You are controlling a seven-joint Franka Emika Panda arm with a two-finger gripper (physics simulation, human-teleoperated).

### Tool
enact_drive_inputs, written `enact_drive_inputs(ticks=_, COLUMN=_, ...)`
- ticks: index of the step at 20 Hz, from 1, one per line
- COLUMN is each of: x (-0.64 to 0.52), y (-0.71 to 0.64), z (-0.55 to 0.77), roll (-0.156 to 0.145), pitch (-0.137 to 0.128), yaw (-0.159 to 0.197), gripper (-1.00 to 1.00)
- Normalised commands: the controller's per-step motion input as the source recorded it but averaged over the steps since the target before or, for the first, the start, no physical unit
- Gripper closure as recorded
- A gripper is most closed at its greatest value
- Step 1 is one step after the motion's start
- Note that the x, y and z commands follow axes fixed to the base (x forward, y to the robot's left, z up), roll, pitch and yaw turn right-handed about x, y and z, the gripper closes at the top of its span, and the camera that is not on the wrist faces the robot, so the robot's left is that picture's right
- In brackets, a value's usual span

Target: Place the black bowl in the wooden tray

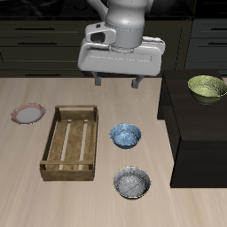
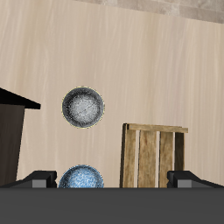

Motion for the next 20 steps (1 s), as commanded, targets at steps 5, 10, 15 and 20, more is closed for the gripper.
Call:
enact_drive_inputs(ticks=5, x=0.25, y=0.05, z=0.07, roll=0.012, pitch=-0.013, yaw=-0.038, gripper=-1.0)
enact_drive_inputs(ticks=10, x=0.18, y=0.05, z=0.1, roll=0.003, pitch=-0.031, yaw=0.025, gripper=-1.0)
enact_drive_inputs(ticks=15, x=0.21, y=-0.04, z=-0.03, roll=-0.011, pitch=-0.006, yaw=0.03, gripper=-1.0)
enact_drive_inputs(ticks=20, x=0.3, y=-0.2, z=-0.11, roll=-0.021, pitch=0.001, yaw=-0.059, gripper=-1.0)
